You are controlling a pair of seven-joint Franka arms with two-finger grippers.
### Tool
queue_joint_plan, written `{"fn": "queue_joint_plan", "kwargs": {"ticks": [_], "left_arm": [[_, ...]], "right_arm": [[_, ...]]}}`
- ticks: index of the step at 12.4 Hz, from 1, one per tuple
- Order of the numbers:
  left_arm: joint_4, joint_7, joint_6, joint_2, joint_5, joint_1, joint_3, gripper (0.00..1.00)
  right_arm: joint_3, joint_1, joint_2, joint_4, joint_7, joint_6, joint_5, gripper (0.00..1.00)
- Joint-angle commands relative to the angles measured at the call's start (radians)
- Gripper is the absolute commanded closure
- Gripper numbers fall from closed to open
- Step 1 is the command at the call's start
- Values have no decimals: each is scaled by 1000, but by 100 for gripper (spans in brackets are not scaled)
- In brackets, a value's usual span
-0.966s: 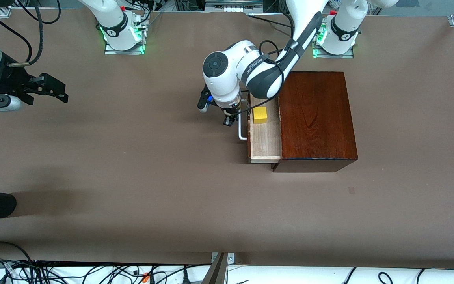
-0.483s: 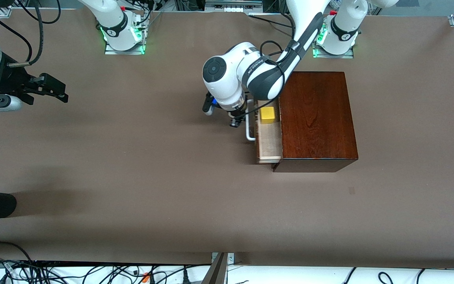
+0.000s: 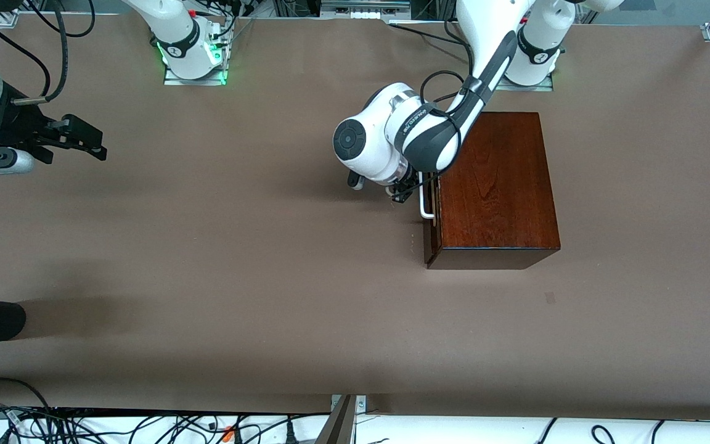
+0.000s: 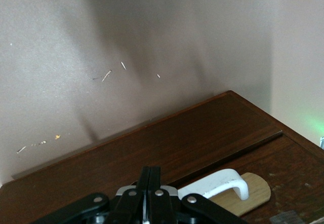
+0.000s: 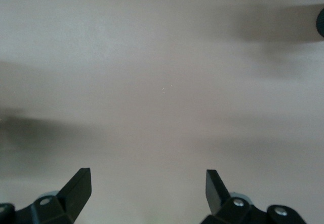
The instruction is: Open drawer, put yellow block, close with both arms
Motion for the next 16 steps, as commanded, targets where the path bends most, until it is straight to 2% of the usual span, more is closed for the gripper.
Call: {"fn": "queue_joint_plan", "kwargs": {"ticks": [1, 2, 4, 6, 7, 8, 11, 14, 16], "left_arm": [[-11, 49, -39, -14, 25, 22, 7, 95], [4, 48, -37, -23, 18, 16, -2, 94], [107, 42, -54, -40, -63, 25, -15, 94], [127, -30, -124, -82, -151, 35, 1, 89], [127, -140, -151, -119, -151, 45, 14, 52], [129, -221, -180, -156, -154, 77, 33, 1], [130, -407, -206, -237, -151, 206, 36, 0], [130, -575, -214, -276, -148, 301, 42, 0], [132, -599, -220, -308, -141, 376, 39, 0]], "right_arm": [[2, 3, -5, 1, 21, 0, -4, 0], [2, 3, -5, 1, 21, -1, -2, 0], [2, 3, -5, 1, 21, 0, -2, 0], [2, 3, -5, 1, 21, 0, -2, 0], [2, 3, -5, 1, 21, 0, -2, 0], [2, 3, -5, 1, 21, 0, -2, 0], [2, 3, -5, 1, 21, 0, -2, 0], [2, 4, -5, 1, 21, 0, -2, 0], [2, 4, -5, 1, 21, 2, 0, 0]]}}
